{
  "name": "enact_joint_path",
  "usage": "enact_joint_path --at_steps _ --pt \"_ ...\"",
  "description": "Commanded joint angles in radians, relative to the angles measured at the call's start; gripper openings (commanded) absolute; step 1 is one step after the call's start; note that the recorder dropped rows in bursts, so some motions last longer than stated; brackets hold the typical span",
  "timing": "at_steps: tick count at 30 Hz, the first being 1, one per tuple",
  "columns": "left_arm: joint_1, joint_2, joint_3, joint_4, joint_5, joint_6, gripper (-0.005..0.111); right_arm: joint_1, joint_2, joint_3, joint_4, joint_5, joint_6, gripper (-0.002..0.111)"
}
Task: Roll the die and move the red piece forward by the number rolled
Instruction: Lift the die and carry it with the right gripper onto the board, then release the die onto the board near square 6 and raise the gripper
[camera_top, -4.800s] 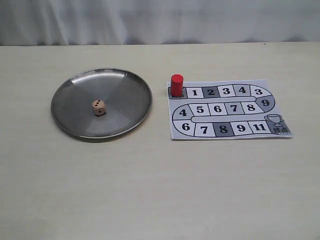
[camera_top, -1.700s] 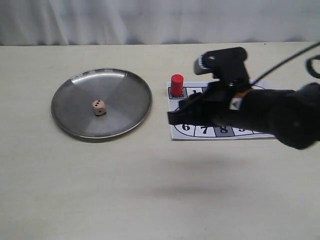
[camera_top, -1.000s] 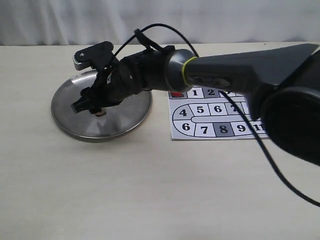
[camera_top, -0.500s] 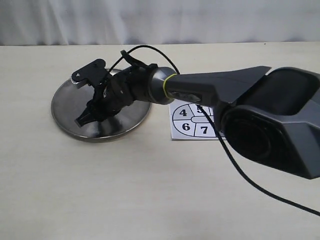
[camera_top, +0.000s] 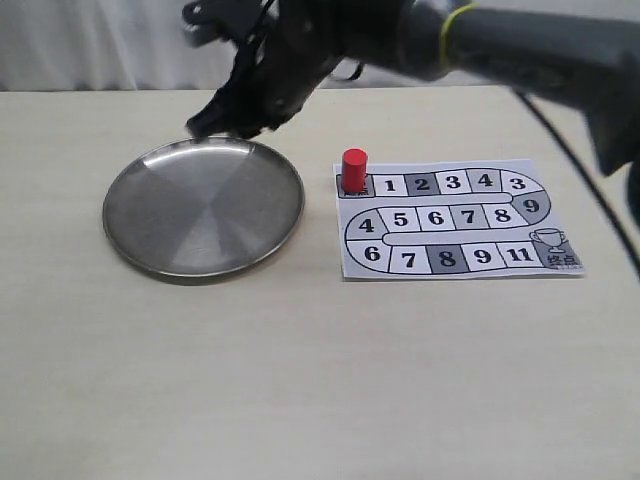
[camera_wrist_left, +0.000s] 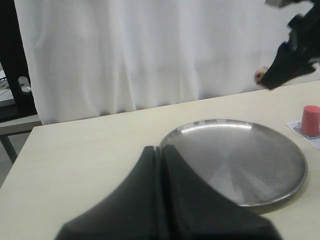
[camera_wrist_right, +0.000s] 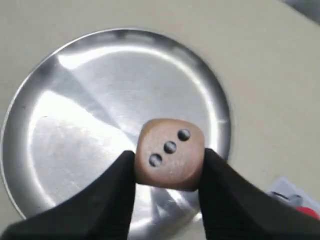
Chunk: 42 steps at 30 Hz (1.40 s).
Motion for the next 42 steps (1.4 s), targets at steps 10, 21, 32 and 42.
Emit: enact_joint_path --at_steps 10,21,32,42 --pt "-0.002 -0.001 0.002 0.0 -0.009 -0.001 0.0 -0.351 -0.183 0.184 -0.01 0.162 0.052 0.004" --pt "-0.002 -0.001 0.002 0.0 -0.009 -0.001 0.0 -0.397 -0.097 0.519 -0.016 -0.198 0.052 0.017" --pt "-0.002 -0.001 0.002 0.0 -0.009 -0.001 0.0 -0.397 -0.097 0.512 -0.016 -0.278 0.054 0.099" --pt "-0.002 -0.001 0.002 0.0 -0.009 -0.001 0.0 -0.397 -0.111 0.512 -0.016 -0.265 0.054 0.094"
